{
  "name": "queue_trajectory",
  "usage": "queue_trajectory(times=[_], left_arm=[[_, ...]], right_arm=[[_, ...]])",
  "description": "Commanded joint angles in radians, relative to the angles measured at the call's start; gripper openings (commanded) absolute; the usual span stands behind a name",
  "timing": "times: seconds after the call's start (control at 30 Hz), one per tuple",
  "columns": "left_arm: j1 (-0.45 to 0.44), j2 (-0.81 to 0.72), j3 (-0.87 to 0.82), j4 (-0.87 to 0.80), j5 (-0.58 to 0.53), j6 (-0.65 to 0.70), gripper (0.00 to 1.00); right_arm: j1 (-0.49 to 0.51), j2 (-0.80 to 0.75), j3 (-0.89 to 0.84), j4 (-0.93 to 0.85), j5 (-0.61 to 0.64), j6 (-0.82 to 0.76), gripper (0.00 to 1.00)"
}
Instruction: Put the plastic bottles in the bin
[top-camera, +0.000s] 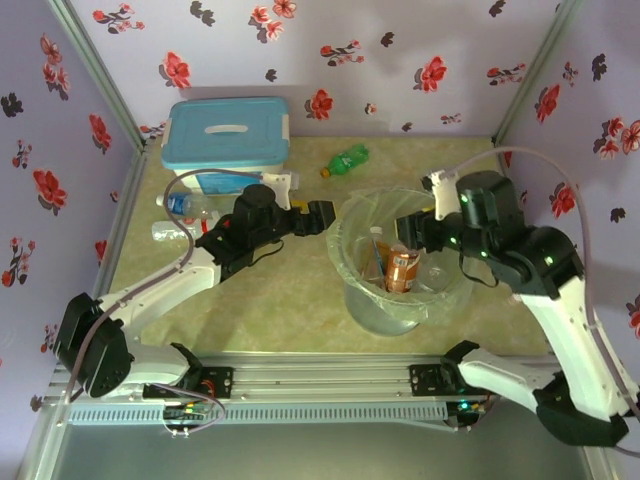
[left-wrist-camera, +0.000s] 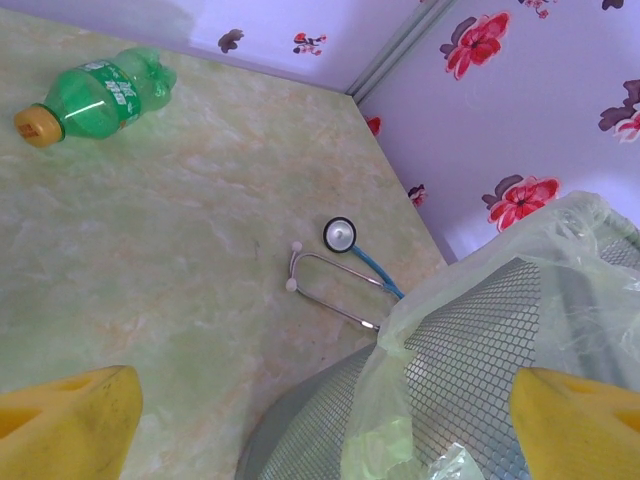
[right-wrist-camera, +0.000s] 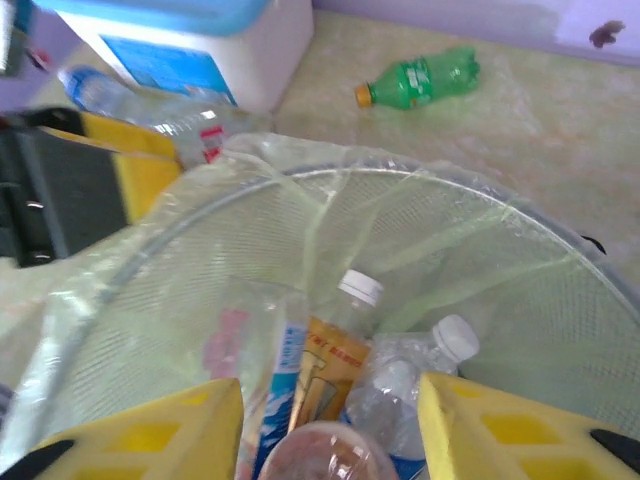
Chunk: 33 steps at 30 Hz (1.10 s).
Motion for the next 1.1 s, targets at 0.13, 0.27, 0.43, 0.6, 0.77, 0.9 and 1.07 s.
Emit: queue_trajectory(times=[0.13, 0.27, 0.43, 0.6, 0.77, 0.9, 1.07], left_arm=[[0.001, 0.012, -0.012, 0.046, -0.003, -0.009, 0.95], [0.001, 0.009, -0.014, 0.051, -0.002, -0.015, 0.95], [0.002, 0.023, -0.016, 0.06, -0.005, -0.017, 0.95], [0.002, 0.012, -0.029, 0.068, -0.007, -0.029, 0.95], [0.009, -0.026, -0.032, 0.041, -0.036, -0.004, 0.95], [0.036, -0.063, 0.017, -0.122, -0.103, 0.04, 0.96], [0.088, -0.148, 0.055, -0.392, -0.222, 0.092, 1.0]], right_arm=[[0.008, 0.025, -0.128, -0.042, 0.003, 0.008, 0.32], [0.075, -0.049, -0.233, -0.053, -0.022, 0.123, 0.29], [0.096, -0.192, -0.515, 0.193, -0.061, 0.293, 0.26], [0.096, -0.181, -0.537, 0.226, -0.032, 0.251, 0.24], [0.088, -0.143, -0.313, 0.137, 0.053, 0.122, 0.3], [0.085, -0.082, -0.163, 0.088, 0.086, 0.048, 0.47], [0.068, -0.09, -0.146, 0.233, 0.08, 0.051, 0.68]])
